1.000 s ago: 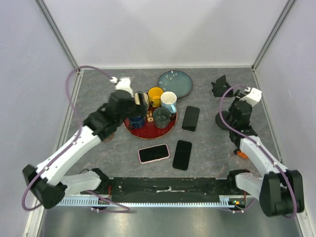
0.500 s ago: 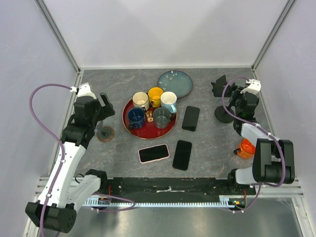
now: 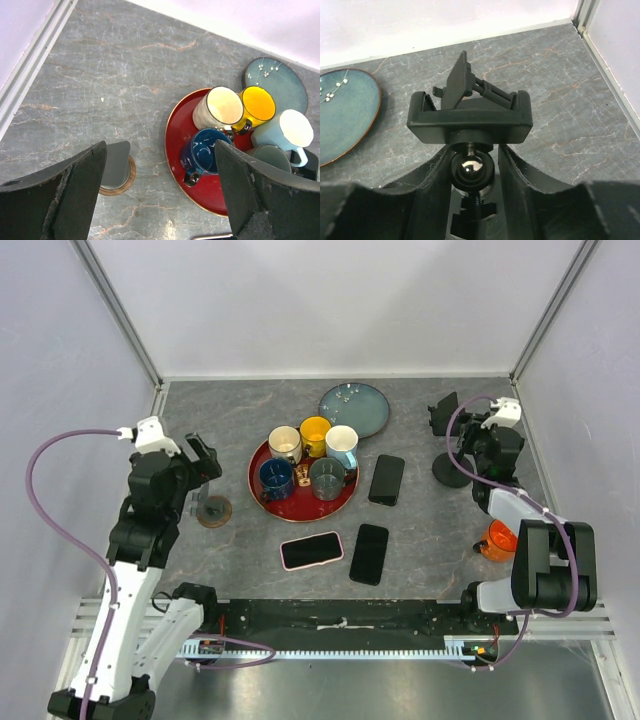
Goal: Remove the phone from the phone stand
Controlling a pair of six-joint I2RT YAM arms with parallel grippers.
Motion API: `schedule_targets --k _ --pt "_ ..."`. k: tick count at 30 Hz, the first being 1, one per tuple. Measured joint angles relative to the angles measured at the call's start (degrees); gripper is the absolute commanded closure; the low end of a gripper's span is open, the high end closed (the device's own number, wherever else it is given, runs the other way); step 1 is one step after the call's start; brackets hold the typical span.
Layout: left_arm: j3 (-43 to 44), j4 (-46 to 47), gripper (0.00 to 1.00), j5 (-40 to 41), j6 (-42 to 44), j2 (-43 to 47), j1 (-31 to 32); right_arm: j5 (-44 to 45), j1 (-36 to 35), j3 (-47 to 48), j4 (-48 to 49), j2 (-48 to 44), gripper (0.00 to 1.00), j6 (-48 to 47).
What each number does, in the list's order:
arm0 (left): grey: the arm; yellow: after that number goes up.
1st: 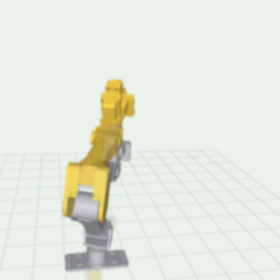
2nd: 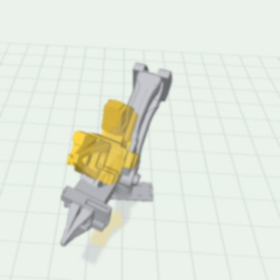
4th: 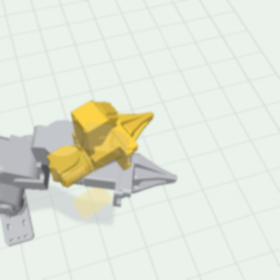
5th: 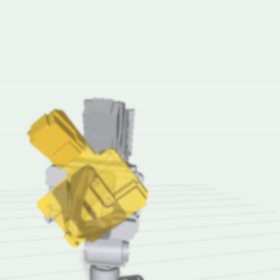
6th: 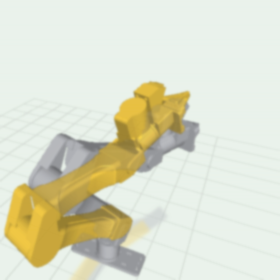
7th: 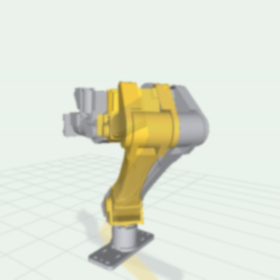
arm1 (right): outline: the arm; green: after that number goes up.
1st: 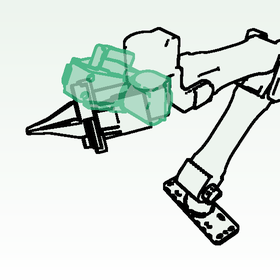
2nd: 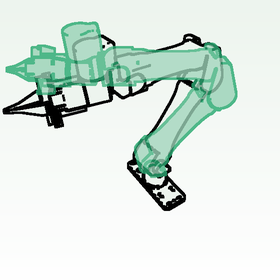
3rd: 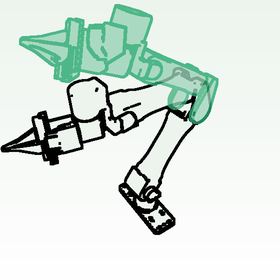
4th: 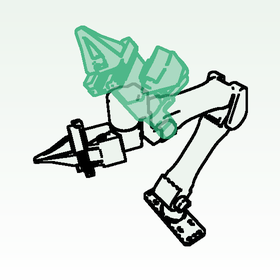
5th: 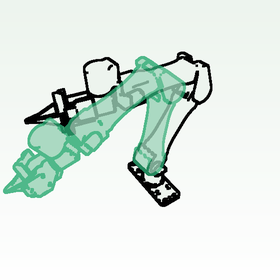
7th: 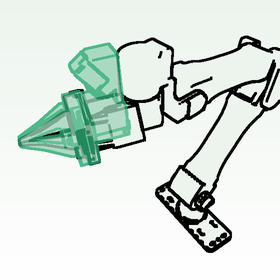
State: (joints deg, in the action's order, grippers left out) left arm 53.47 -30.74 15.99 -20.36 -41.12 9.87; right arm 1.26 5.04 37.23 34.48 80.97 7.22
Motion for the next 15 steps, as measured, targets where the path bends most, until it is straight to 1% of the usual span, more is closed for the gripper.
schedule_targets --k 2,7,10,11,12,13,15 --pt "0.4 -0.5 0.05 0.1 0.2 1.9 0.0 -0.8 0.0 -0.2 -0.7 -0.9 0.48 0.4" --pt "2.0 -2.4 0.05 1.1 1.0 7.8 0.0 -1.9 -0.2 -0.8 -1.4 -4.1 0.47 2.1" --pt "2.9 -3.4 0.05 2.3 1.5 11.5 0.0 -2.1 -0.2 -1.2 -1.4 -6.6 0.42 3.2" --pt "3.4 -3.6 0.05 2.7 1.7 12.6 0.0 -2.3 -0.2 -1.3 -1.7 -7.4 0.31 3.5" --pt "3.7 -3.7 0.04 3.1 1.9 13.2 0.0 -2.4 -0.2 -1.3 -2.1 -8.2 0.25 3.8" --pt "4.3 -4.0 0.04 3.4 2.0 13.6 0.0 -2.6 -0.2 -1.4 -2.5 -9.1 0.15 4.3" --pt "5.2 -4.7 0.04 3.5 2.3 13.8 0.0 -2.8 -0.2 -1.5 -4.1 -11.3 0.07 5.1"
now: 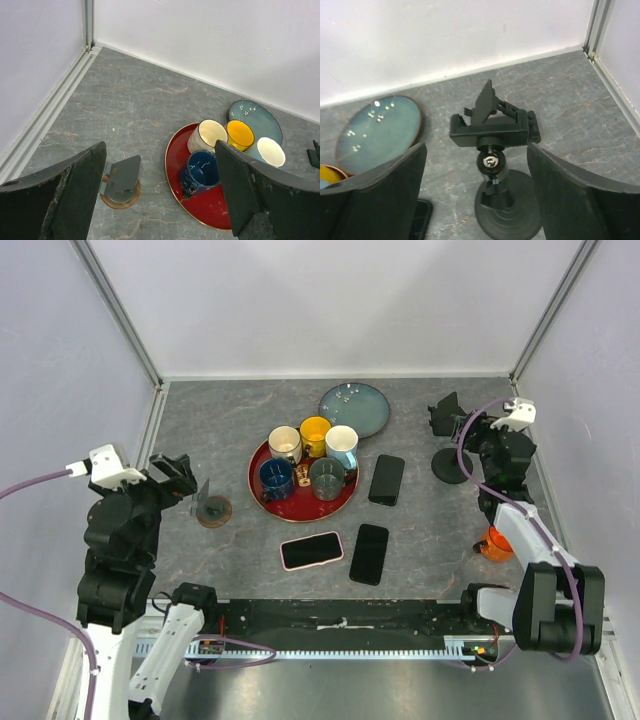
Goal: Remove the phone from the phone stand
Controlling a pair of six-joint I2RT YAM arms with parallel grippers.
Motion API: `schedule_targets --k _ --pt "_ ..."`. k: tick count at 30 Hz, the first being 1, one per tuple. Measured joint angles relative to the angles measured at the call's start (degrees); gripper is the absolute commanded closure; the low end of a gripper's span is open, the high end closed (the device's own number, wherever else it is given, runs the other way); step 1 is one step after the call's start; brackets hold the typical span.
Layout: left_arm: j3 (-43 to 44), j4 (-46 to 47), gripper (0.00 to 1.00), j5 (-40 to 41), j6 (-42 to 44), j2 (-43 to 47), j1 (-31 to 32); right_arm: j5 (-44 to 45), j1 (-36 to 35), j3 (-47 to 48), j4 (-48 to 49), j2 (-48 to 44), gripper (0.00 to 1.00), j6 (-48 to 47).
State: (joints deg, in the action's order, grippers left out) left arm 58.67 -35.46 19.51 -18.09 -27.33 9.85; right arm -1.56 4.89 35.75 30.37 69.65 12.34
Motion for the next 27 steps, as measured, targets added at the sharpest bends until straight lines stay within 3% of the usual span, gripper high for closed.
schedule_targets --k 1,8,14,20,27 --pt "0.3 -0.4 0.04 0.0 0.1 0.0 0.0 0.0 0.0 0.0 -1.1 -1.4 0.02 0.4" --pt "3.8 -4.1 0.01 1.3 2.0 1.7 0.0 3.4 0.0 3.0 -16.7 -14.3 0.02 3.6" --pt "8.4 -4.8 0.00 3.1 5.7 5.6 0.0 7.5 -1.8 16.8 -30.9 -22.2 0.02 4.0" --pt "13.7 -4.7 0.00 5.0 7.3 6.6 0.0 12.0 -6.0 21.0 -36.5 -31.1 0.02 3.8" --pt "14.1 -5.0 0.00 6.0 7.3 6.8 0.0 18.1 -8.9 21.4 -38.3 -36.9 0.02 2.5"
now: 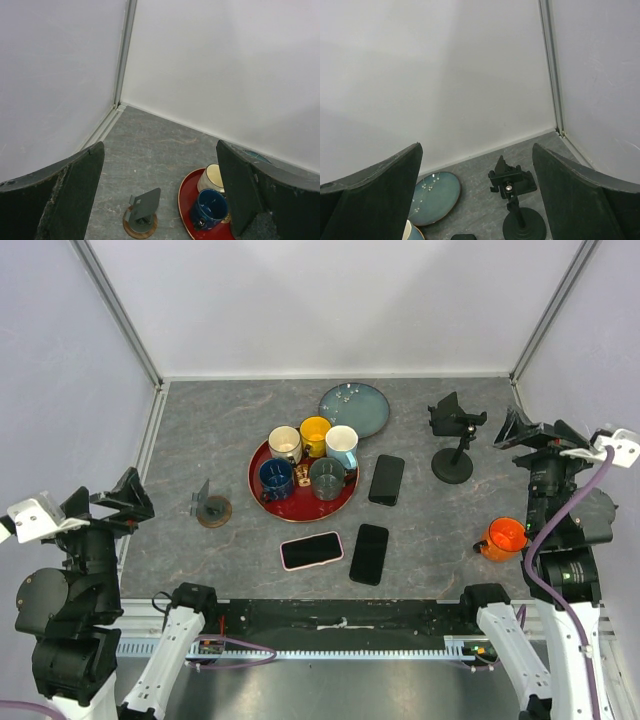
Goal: Remove the phone from the phone stand
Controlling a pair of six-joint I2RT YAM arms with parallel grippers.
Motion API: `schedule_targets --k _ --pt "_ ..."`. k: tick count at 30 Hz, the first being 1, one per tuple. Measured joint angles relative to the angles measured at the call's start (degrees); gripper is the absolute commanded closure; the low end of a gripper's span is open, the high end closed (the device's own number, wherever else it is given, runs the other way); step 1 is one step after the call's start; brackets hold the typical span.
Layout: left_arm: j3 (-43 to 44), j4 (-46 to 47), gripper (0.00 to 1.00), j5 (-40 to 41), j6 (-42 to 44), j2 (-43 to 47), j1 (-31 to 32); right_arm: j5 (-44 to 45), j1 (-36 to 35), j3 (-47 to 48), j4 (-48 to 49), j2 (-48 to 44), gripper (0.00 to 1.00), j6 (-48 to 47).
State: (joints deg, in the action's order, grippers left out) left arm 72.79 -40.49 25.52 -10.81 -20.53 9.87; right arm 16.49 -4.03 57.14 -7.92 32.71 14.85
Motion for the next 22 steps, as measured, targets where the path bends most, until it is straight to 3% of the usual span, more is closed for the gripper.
schedule_targets --k 22 --pt "-1.1 0.3 0.00 0.5 0.0 0.0 0.0 7.0 -5.8 -3.6 2.3 -2.8 0.02 -4.2"
